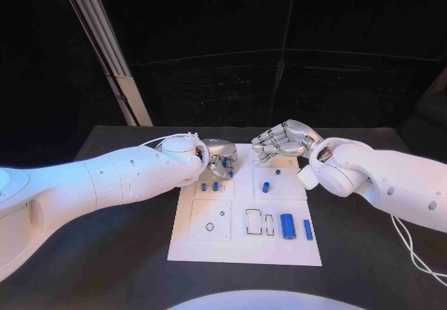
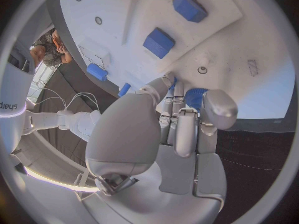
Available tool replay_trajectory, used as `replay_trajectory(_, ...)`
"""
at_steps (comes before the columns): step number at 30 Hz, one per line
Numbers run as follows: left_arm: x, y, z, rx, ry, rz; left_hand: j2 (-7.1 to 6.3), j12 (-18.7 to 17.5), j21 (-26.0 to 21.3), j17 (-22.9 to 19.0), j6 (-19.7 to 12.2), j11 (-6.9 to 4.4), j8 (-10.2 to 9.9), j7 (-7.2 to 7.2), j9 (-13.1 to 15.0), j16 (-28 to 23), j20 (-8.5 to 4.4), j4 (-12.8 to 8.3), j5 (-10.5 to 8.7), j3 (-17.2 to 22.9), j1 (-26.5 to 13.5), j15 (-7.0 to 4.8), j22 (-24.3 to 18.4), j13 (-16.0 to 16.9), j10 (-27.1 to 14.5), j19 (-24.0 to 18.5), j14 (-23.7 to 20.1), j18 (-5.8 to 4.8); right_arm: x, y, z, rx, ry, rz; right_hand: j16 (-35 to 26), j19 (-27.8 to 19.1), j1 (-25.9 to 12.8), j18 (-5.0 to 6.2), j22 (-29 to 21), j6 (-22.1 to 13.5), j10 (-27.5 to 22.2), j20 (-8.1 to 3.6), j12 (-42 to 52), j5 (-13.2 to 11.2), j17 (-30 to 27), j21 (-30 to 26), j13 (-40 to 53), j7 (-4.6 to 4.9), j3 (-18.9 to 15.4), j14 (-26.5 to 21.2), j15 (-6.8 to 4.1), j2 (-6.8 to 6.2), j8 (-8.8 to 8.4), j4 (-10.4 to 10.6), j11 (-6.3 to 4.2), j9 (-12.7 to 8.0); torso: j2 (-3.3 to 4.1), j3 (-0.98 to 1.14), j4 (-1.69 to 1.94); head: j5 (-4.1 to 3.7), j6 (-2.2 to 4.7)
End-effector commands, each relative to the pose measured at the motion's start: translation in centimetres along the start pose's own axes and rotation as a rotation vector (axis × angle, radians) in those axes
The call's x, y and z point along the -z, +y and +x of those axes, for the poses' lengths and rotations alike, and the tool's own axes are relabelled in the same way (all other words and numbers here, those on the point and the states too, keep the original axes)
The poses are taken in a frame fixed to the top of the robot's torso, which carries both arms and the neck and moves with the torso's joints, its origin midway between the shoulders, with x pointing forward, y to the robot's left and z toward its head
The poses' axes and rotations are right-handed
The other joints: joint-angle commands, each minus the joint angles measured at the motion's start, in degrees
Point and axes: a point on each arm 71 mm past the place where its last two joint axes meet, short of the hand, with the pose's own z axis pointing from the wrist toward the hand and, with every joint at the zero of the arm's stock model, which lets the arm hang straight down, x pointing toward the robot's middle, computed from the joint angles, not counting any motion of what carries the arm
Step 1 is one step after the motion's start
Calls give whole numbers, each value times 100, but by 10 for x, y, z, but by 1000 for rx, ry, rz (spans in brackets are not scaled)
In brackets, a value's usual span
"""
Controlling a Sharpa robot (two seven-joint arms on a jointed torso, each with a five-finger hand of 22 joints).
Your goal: Assemble the parts on the task board
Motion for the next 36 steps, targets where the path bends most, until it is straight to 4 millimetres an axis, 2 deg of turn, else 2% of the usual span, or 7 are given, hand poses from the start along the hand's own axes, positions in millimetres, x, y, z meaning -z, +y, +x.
replay_trajectory(1, 1, 4, 3, -6, 1, -23, 77, -64, 35, 12, 57, 0, -26, 16, 3, 38, -44, -42, -15, 96, 23, -31, 26, 9, 54, 16, 219, -66, 0, 2, 0, 1, 2, -14, 1, 17, -32, 19, -7, -27, -41, 26, 19, 21, -6, -20, -2, 3, 11, -29, 5, 8, -3, -38, 17, -2, -4, 0, 2, -3, 5)
replay_trajectory(10, 11, 3, -1, 23, -57, 7, -26, -264, 76, -18, 127, 16, -157, 31, -7, 41, -34, -128, -8, 293, -192, -14, 91, 4, 146, 12, 220, -73, 0, 2, -1, 1, 0, -13, 1, 17, -32, 19, -7, -27, -41, 26, 19, 21, -6, -20, -2, 3, 11, -29, 5, 8, -3, -38, 17, -2, -14, 0, 14, -32, 47)
replay_trajectory(19, 28, 7, -18, 102, -149, 20, -79, -332, 100, -60, 163, 13, -196, 27, -4, 27, -33, -122, 1, 296, -308, -17, 127, 6, 190, 17, 213, -76, -1, 1, -1, 2, -4, -13, 1, 18, -32, 19, -8, -28, -42, 26, 20, 22, -7, -21, -2, 4, 12, -29, 6, 9, -2, -38, 18, -2, -8, 1, 17, 13, 74)
replay_trajectory(24, 42, 16, -19, 134, -146, 9, -117, -368, 113, -76, 170, 11, -220, 23, -5, 21, -35, -124, 2, 284, -358, -19, 146, 6, 207, 21, 211, -78, 0, 1, -2, 2, -4, -12, 1, 19, -33, 19, -9, -28, -43, 27, 21, 22, -7, -22, -2, 4, 13, -30, 6, 10, -2, -38, 18, -2, -8, 2, 24, 36, 72)
replay_trajectory(29, 53, 30, -18, 146, -134, -21, -129, -380, 122, -87, 173, 11, -229, 23, -6, 17, -35, -124, 7, 279, -375, -19, 158, 6, 213, 23, 209, -80, 0, 0, -2, 3, -5, -10, 1, 19, -33, 19, -9, -28, -43, 27, 21, 22, -7, -22, -2, 4, 13, -30, 6, 10, -2, -38, 18, -2, -3, -1, 13, 47, 80)
replay_trajectory(32, 57, 36, -17, 149, -116, -39, -135, -387, 130, -93, 179, 10, -232, 21, -5, 15, -36, -124, 10, 276, -385, -20, 169, 6, 221, 26, 208, -82, 0, 0, -2, 3, -5, -10, 1, 19, -33, 19, -9, -28, -43, 27, 21, 22, -7, -22, -2, 4, 13, -30, 6, 10, -2, -38, 18, -2, -1, 4, 1, 72, 80)
replay_trajectory(36, 60, 43, -15, 151, -95, -64, -136, -390, 129, -93, 181, 9, -234, 20, -4, 15, -36, -123, 11, 274, -389, -20, 167, 7, 224, 25, 208, -82, 0, 0, -2, 2, -5, -10, 1, 19, -33, 19, -9, -28, -43, 27, 21, 22, -7, -22, -2, 4, 13, -30, 6, 10, -2, -38, 18, -2, 2, 1, 2, 72, 75)
